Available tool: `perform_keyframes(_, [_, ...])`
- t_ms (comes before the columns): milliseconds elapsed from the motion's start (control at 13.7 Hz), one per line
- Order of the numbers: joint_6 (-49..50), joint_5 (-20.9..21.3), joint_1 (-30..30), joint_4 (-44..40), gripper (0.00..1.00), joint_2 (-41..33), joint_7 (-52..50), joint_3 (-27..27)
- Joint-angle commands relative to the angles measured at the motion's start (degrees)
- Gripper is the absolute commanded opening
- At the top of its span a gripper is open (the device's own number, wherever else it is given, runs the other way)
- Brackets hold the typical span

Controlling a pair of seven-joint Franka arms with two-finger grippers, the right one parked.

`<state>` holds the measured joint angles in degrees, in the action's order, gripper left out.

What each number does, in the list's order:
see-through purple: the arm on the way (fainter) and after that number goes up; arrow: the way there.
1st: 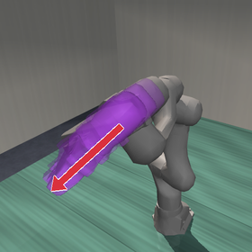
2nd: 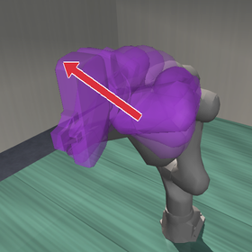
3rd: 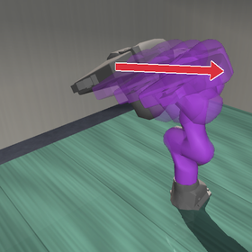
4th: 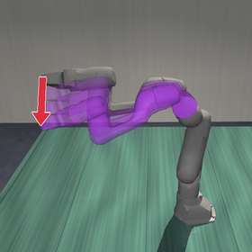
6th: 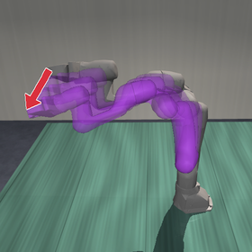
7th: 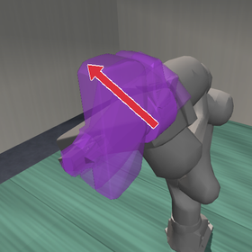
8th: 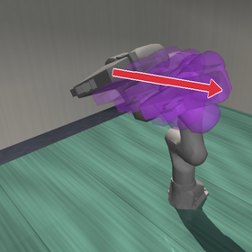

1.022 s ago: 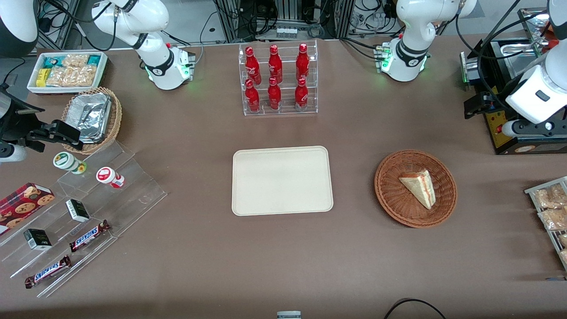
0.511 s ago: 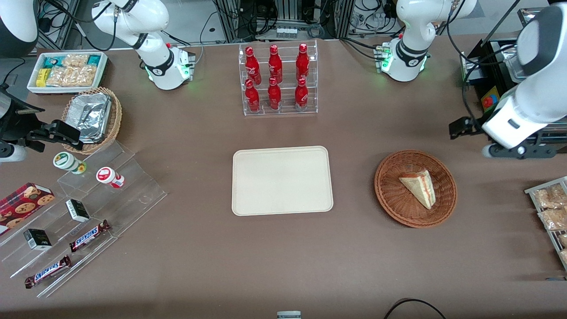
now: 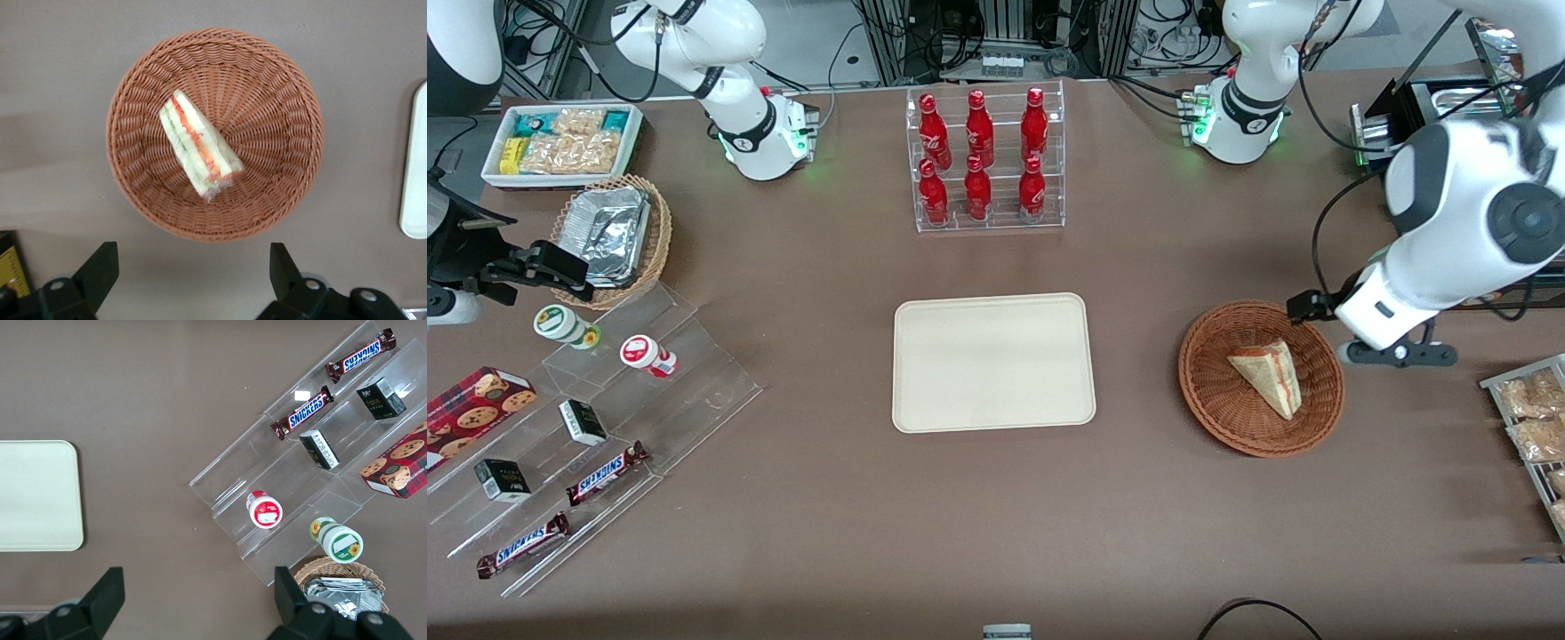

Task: Place sandwich from basket to tray
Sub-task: 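Move the left gripper over the sandwich in the wicker basket, then lower the left gripper and close it on the wrapped sandwich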

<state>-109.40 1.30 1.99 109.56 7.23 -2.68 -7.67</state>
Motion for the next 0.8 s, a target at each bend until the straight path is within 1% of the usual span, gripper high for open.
perform_keyframes(0, [-4.1,0.2,-0.2,0.7,1.00,2.6,0.5,0.1])
perform_keyframes(146, [-7.0,0.1,-0.1,2.0,1.00,3.8,0.3,0.2])
perform_keyframes(292, [-9.9,0.1,-0.1,4.7,1.00,3.5,-1.2,0.2])
perform_keyframes(511, [-13.1,0.1,-0.2,7.2,1.00,3.1,-8.1,0.2])
perform_keyframes(730, [-16.2,0.1,-0.1,9.9,1.00,2.8,-19.4,0.2])
